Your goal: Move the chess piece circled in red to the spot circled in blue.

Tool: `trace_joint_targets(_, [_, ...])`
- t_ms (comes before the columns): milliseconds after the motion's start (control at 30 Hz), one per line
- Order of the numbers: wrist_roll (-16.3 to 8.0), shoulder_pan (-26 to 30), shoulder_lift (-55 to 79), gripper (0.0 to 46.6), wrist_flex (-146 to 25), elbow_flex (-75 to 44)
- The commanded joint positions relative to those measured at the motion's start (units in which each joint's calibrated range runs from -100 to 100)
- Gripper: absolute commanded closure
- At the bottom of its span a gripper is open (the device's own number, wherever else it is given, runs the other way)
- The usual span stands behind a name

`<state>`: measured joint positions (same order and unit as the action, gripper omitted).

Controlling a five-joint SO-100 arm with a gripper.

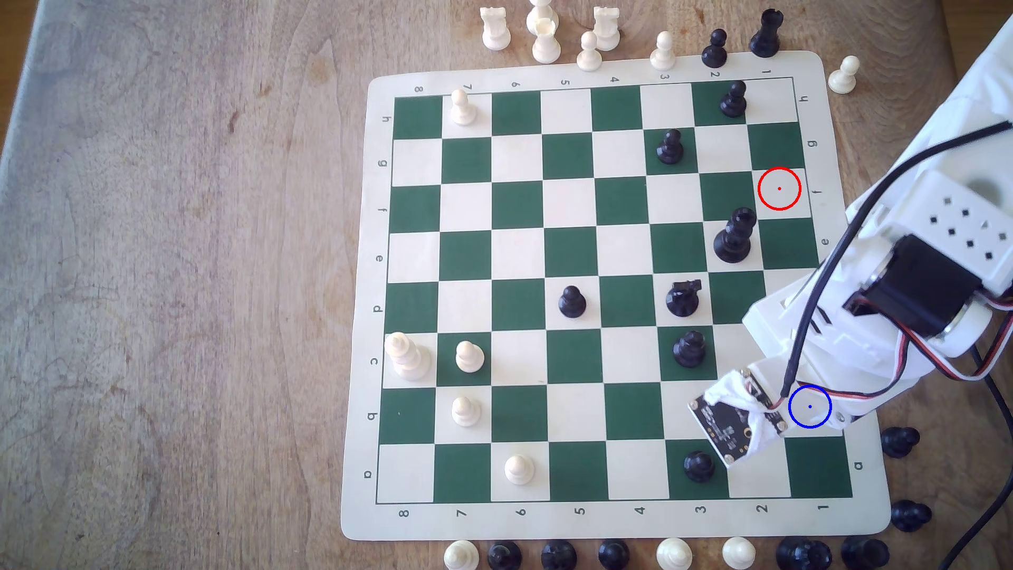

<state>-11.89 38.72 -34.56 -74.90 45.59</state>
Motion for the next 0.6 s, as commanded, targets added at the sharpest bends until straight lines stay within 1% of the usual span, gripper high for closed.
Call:
trace_joint_targets(0, [-0.49, 1.06, -0.16, 45.9, 4.22, 3.18])
trace_joint_targets(233, [-1.07, 3.87, -0.58, 45.8, 6.84, 6.45])
trace_joint_targets(567, [-1.37, 4.65, 0.1, 45.7, 10.77, 9.98])
